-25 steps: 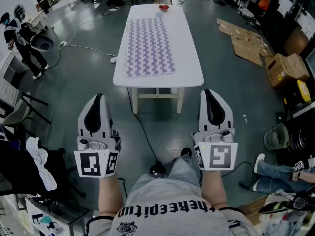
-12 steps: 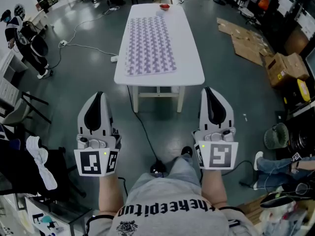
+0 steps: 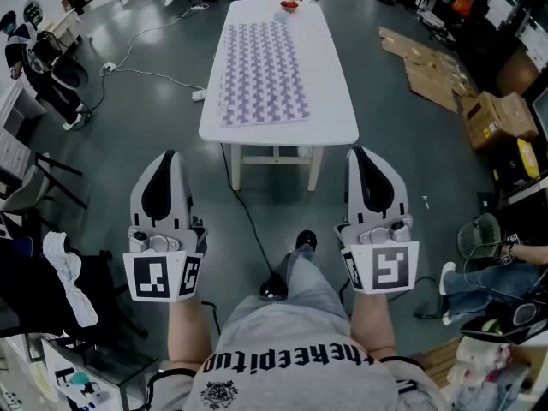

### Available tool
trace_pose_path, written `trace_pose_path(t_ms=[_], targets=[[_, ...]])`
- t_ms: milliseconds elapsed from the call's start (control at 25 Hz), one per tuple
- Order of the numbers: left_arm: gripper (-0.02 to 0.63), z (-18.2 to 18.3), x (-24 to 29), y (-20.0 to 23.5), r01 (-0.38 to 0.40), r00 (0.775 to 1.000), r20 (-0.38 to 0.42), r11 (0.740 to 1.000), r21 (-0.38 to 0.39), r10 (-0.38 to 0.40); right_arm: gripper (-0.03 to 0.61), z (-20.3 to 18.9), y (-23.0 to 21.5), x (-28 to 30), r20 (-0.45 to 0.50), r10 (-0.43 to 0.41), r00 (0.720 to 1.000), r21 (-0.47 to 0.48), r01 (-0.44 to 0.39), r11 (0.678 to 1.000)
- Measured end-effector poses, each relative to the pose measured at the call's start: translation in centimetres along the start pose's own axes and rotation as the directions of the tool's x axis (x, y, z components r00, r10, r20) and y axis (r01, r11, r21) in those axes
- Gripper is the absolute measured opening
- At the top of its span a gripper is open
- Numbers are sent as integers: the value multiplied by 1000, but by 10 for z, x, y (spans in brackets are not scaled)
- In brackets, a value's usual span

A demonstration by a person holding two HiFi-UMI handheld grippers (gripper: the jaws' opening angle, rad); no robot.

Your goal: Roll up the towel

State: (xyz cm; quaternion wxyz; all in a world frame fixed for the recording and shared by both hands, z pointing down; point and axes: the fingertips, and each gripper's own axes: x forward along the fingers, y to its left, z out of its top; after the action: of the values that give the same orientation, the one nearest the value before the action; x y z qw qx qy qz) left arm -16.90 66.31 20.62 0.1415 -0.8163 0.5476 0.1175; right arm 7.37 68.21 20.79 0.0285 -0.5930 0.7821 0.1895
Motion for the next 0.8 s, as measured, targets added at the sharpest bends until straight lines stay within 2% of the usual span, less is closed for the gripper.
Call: trace_pose_path(t_ms=[120, 280, 800], targets=[[5, -6, 9, 21, -24, 1000, 19, 999, -31, 25, 0, -8, -3, 22, 11, -44, 999, 39, 43, 998], [5, -21, 44, 36, -38, 999, 21, 999, -36, 39, 0, -24, -19, 62, 9, -71, 997, 35, 70, 997], [5, -74, 226, 78, -89, 996, 23, 996, 13, 88, 0, -82, -91, 253, 10, 10, 1000, 32, -10, 999]])
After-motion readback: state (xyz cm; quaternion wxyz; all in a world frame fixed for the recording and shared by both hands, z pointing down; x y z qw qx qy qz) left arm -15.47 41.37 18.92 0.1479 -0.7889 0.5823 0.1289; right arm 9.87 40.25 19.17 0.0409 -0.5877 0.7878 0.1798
